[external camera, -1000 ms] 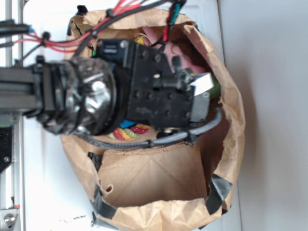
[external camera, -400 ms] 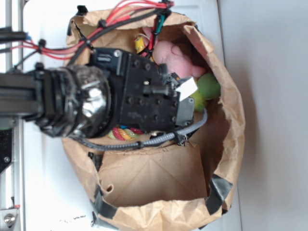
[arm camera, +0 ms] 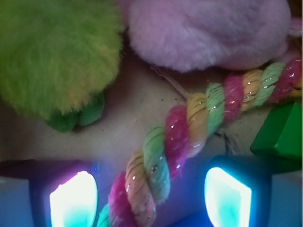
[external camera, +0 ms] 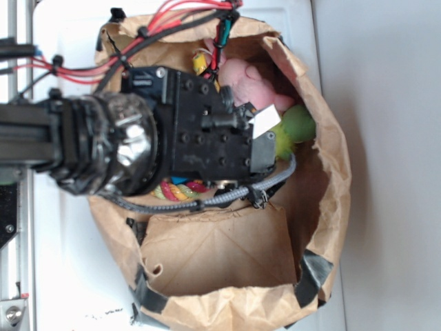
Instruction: Grab the multicolored rope.
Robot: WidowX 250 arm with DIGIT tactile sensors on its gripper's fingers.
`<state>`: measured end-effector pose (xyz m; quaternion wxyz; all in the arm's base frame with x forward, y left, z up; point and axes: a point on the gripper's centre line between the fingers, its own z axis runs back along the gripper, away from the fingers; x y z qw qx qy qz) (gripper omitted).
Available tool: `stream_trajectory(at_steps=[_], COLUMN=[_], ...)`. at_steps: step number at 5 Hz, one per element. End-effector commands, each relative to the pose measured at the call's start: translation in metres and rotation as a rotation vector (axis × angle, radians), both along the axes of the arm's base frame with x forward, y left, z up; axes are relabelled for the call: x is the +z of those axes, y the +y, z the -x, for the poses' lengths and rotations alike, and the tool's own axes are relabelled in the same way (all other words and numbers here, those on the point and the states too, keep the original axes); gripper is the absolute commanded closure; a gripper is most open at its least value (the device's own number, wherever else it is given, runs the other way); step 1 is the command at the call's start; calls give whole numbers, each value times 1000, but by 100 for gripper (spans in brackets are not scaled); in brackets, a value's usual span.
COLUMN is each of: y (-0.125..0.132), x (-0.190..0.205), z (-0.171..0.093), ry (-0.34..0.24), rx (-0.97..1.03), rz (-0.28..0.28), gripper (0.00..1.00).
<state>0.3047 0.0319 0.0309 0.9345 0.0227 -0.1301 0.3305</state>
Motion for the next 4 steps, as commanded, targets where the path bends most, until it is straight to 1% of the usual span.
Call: stream_trajectory(at_steps=[1, 2, 4], y=[9, 11, 11], x=[8, 9, 9], z=[-4, -3, -3], ry=[-32, -48, -60], rx=[14, 25, 34], rz=[-6, -16, -23], gripper=[100, 100, 100])
